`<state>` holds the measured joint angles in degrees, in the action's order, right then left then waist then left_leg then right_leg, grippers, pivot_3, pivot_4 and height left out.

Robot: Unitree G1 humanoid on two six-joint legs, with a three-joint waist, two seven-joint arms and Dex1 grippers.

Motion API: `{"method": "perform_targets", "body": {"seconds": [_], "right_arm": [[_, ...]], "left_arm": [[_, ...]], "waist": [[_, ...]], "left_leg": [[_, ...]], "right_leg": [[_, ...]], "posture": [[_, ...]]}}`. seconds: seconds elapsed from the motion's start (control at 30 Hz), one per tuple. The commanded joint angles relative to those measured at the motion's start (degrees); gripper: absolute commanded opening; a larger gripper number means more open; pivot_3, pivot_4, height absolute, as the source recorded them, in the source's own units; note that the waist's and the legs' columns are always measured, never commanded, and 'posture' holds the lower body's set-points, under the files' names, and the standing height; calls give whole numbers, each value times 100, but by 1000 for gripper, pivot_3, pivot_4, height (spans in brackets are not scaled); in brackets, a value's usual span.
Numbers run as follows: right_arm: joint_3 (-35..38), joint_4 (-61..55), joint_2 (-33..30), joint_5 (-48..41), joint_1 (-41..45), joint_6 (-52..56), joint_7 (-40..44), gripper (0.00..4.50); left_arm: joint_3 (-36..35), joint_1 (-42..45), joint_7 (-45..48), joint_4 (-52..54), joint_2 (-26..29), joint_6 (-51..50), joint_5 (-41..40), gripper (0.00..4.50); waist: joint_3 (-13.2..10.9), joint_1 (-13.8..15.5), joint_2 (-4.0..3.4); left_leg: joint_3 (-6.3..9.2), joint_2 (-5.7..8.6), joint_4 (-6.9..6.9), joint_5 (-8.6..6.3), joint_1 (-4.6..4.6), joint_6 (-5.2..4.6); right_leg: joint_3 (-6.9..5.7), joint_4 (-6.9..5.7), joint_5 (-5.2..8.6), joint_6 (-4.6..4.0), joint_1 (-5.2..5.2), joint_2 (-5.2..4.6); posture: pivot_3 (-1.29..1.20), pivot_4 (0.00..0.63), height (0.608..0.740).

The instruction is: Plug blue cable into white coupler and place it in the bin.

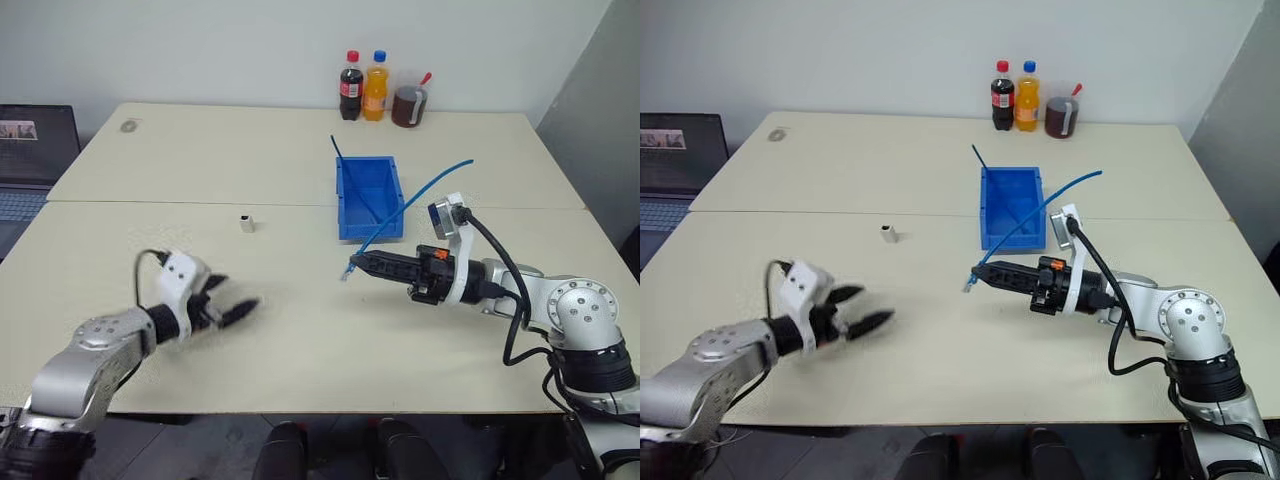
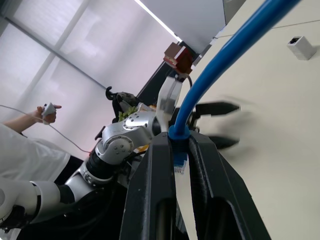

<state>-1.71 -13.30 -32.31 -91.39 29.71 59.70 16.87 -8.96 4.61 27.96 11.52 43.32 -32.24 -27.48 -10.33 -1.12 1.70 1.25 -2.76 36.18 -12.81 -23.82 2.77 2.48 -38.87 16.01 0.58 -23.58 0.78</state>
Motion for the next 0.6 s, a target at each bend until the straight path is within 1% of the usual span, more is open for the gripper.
{"method": "perform_targets", "body": {"seconds": [0.03, 0.13, 0.2, 0.27, 0.37, 0.43, 0.47, 0.6], "right_arm": [[172, -76, 151, 155, 47, -88, 82, 109], [176, -20, 213, 321, 136, -44, 143, 109], [188, 37, 244, 422, 197, -32, 169, 109], [219, 66, 277, 478, 224, -27, 150, 109], [265, 49, 300, 531, 218, -1, 122, 109], [295, 24, 299, 536, 198, 10, 82, 109], [306, 15, 296, 541, 190, 14, 70, 109], [351, -15, 322, 562, 158, 39, 22, 109]], "left_arm": [[-92, 291, -1464, 127, -748, 1, 775, 4462], [210, 631, -1903, -83, -1274, 110, 1197, 4462], [269, 947, -1997, -368, -1586, 177, 1274, 4462], [269, 1208, -2067, -709, -1775, 308, 1382, 4462], [155, 1469, -2047, -1244, -1880, 544, 1470, 4462], [78, 1664, -1957, -1767, -1845, 774, 1514, 4462], [26, 1770, -1911, -2025, -1846, 874, 1501, 4462], [22, 2270, -1709, -3047, -1816, 1455, 1604, 4462]], "waist": [[2, -20, 3], [2, -39, 5], [3, -39, 11], [3, -19, 10], [4, -36, 13], [4, -75, 12], [4, -74, 12], [4, -51, 12]], "left_leg": [[-2, 4, 1, 0, -2, 0], [-4, 8, 2, 0, -5, 0], [-4, 15, 5, 0, -3, 0], [2, 19, 13, 0, -2, 0], [5, 16, 21, 0, -2, 0], [3, 15, 21, 0, -2, 0], [1, 13, 21, 0, -2, 0], [4, 15, 21, 0, -4, 0]], "right_leg": [[0, -8, 2, 5, -2, -8], [2, -4, -9, -2, 0, -6], [0, -9, -14, -9, 0, -7], [-10, -13, -15, -4, 5, 3], [-11, -14, -10, 6, 7, 15], [-8, -14, -12, 2, 7, 15], [-5, -13, -19, -9, 6, 16], [-12, -14, -19, -10, 6, 17]], "posture": [[0, 150, 740], [0, 150, 740], [0, 150, 740], [0, 150, 740], [0, 150, 740], [0, 150, 740], [0, 150, 740], [0, 150, 740]]}}
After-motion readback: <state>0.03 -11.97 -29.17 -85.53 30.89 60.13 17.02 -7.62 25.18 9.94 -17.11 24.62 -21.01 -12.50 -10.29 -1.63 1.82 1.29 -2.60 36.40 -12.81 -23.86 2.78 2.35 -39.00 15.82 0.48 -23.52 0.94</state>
